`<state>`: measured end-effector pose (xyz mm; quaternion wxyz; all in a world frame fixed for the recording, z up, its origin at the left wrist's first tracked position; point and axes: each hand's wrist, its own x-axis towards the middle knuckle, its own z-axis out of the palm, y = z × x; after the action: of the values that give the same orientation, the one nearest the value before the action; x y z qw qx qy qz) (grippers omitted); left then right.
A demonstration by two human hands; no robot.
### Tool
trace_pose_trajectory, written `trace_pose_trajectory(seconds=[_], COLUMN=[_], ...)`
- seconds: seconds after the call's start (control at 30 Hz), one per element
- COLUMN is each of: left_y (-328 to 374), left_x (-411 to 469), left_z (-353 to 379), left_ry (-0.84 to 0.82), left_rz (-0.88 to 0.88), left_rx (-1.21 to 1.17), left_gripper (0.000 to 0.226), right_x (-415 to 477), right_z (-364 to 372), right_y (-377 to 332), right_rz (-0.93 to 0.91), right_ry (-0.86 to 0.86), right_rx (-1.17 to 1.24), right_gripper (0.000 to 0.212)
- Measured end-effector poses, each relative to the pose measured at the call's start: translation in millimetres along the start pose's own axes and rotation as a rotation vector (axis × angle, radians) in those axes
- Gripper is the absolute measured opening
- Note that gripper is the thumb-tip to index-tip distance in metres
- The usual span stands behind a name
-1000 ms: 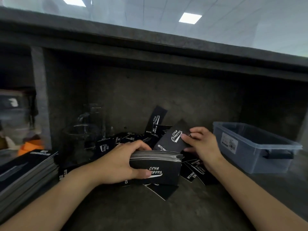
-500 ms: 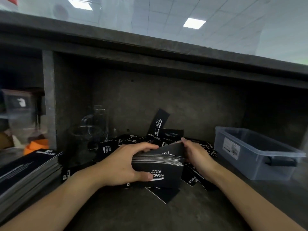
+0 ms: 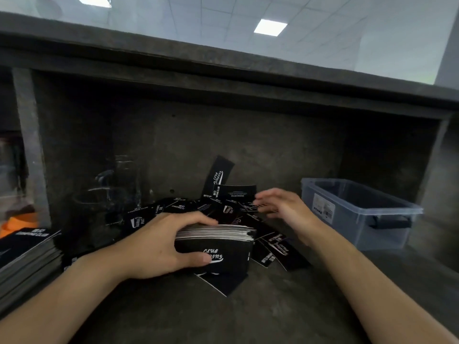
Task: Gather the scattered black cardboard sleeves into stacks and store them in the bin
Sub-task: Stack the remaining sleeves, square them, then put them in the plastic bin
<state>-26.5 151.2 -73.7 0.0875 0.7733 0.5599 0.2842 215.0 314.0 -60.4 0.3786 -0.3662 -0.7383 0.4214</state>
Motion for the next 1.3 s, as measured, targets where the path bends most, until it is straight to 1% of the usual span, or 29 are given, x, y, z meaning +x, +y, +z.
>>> trace_pose_trajectory(seconds=[0.03, 0.07, 0.13, 0.17, 0.2, 0.23, 0.3, 0.4, 0.57, 0.63, 0.77, 0.9, 0.93, 0.97, 1.03, 1.07, 1.13, 1.17, 1.2, 1.23, 1.27, 1.3], left_y=[1, 1, 0, 0, 0, -1, -1, 1, 4, 4, 4, 4, 4, 3, 2, 2, 1, 1, 0, 0, 0, 0], left_x=[0, 0, -1, -1, -1, -1, -1, 0, -2, -2, -2, -1, -1, -1, -1, 0, 0, 0, 1, 1, 0, 0], left_z=[-1, -1, -2, -2, -2, -2, -1, 0, -1, -2, -3, -3, -3, -2, -2, -1, -1, -1, -1, -1, -1, -1], left_ry=[-0.002, -0.002, 0.004, 0.01, 0.015, 0.018, 0.01, 0.009, 0.011, 0.008, -0.002, 0.003, 0.003, 0.006, 0.009, 0.008, 0.004, 0.003, 0.003, 0.004, 0.002, 0.0], left_rz=[-0.002, -0.004, -0.007, -0.011, -0.013, -0.016, -0.027, -0.051, -0.07, -0.074, -0.076, -0.079, -0.079, -0.077, -0.073, -0.071, -0.066, -0.06, -0.056, -0.053, -0.055, -0.057], left_rx=[-0.006, -0.013, -0.02, -0.023, -0.026, -0.027, -0.034, -0.046, -0.064, -0.069, -0.066, -0.062, -0.063, -0.065, -0.065, -0.065, -0.067, -0.067, -0.066, -0.065, -0.064, -0.066], left_gripper=[0.056, 0.055, 0.054, 0.054, 0.054, 0.054, 0.054, 0.054, 0.055, 0.056, 0.056, 0.055, 0.055, 0.055, 0.055, 0.055, 0.054, 0.054, 0.055, 0.055, 0.055, 0.055], right_x=[-1, -3, -7, -9, -11, -10, -6, -3, 6, 11, 16, 18, 18, 17, 16, 16, 12, 12, 13, 13, 13, 14], right_z=[-10, -18, -26, -26, -24, -22, -17, -10, -4, -2, -2, -5, -5, -5, -7, -9, -12, -13, -14, -14, -10, -5], right_y=[1, 3, 7, 6, 4, 3, 4, 8, 12, 12, 7, 6, 6, 6, 7, 7, 4, 4, 5, 6, 6, 6], right_rz=[0.01, 0.044, 0.176, 0.234, 0.27, 0.285, 0.263, 0.275, 0.346, 0.375, 0.402, 0.419, 0.418, 0.414, 0.424, 0.433, 0.452, 0.46, 0.451, 0.445, 0.444, 0.441], right_ry=[0.028, -0.029, -0.297, -0.428, -0.514, -0.534, -0.447, -0.292, -0.196, -0.2, -0.248, -0.3, -0.305, -0.309, -0.333, -0.349, -0.372, -0.365, -0.361, -0.347, -0.334, -0.301], right_rx=[-0.092, -0.214, -0.53, -0.672, -0.755, -0.772, -0.687, -0.568, -0.467, -0.501, -0.547, -0.532, -0.534, -0.521, -0.484, -0.446, -0.328, -0.268, -0.207, -0.142, -0.112, -0.129], right_gripper=[0.024, 0.037, 0.081, 0.099, 0.11, 0.116, 0.121, 0.115, 0.1, 0.095, 0.075, 0.064, 0.063, 0.066, 0.081, 0.08, 0.053, 0.049, 0.061, 0.079, 0.085, 0.077])
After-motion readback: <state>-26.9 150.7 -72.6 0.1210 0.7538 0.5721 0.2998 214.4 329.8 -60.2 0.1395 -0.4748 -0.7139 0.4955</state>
